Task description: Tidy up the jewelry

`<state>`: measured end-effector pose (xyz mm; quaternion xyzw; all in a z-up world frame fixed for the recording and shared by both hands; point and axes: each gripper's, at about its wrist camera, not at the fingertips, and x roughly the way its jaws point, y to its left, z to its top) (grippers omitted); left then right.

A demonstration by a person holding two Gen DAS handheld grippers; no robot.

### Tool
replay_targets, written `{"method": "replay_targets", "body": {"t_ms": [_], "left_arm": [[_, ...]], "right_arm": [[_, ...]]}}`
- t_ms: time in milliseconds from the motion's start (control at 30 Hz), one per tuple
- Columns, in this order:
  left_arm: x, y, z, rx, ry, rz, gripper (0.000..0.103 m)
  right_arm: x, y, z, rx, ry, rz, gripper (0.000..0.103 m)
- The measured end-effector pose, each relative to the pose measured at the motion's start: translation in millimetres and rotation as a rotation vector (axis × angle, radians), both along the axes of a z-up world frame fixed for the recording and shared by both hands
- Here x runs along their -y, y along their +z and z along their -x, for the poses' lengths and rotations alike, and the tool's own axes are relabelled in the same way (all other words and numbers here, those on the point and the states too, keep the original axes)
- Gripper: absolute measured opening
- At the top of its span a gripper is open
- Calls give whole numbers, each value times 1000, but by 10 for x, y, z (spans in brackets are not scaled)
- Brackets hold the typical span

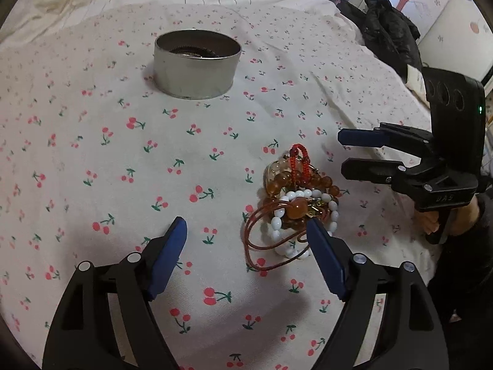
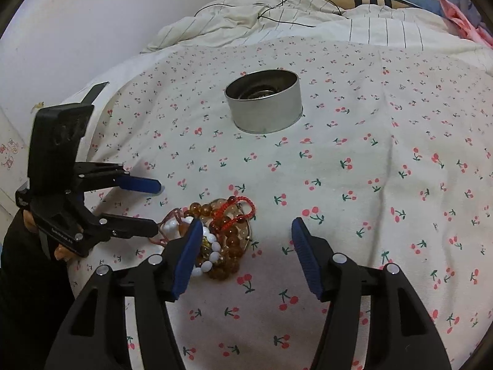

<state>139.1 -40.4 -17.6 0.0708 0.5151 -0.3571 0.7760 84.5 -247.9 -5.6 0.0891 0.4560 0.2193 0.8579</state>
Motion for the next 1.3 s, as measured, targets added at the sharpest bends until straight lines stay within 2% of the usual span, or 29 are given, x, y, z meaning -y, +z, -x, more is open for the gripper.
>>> {"method": "replay_targets", "body": {"t_ms": [67,267,400,433,533,600,633,700,767,900,1000,1067,1133,1167,1200,1233,1300], "left_arm": [[30,8,34,30,-2,-27,81],[152,97,303,97,-91,-25,87],[314,-33,455,132,-169,-126,88],[341,-68,456,146,-170,-156,88],[343,-88,405,151,-139,-162,88],[304,-67,313,201,-67,-178,88],[269,-74,267,215,-31,-185,88],[136,-47,143,188,41,-155,88],[54,-21,94,163,66,-114,88],[155,-11,206,176,-21,-109,88],[290,-37,323,221,-84,-150,88],[332,-41,357,221,-86,-149,87],[322,-43,315,192,-74,-123,75],[292,-64,260,147,-58,-110,59],[257,-93,209,115,-37,-111,45],[228,-103,184,110,-21,-115,39],[153,-76,139,76,-10,-82,12]], "right_arm": [[-53,-33,-5,-1,6,34,62],[-198,-110,-80,36,-31,161,67],[-311,-147,-107,69,-33,267,71],[-316,-143,-104,75,-34,275,71],[-251,-137,-131,80,-90,307,73],[-158,-159,-163,66,-148,335,73],[-74,-166,-184,50,-173,309,73],[71,-141,-198,35,-204,220,73],[124,-105,-189,42,-194,150,73],[100,-74,-205,20,-103,-48,73],[6,-105,-247,7,-57,-69,71],[-66,-149,-308,-12,-34,-85,59],[-133,-191,-369,-22,-24,-87,47],[-152,-212,-386,-32,-17,-94,30],[-156,-227,-392,-40,-15,-106,18],[-141,-226,-388,-39,-16,-115,17],[-90,-180,-377,-29,-23,-155,13]]}}
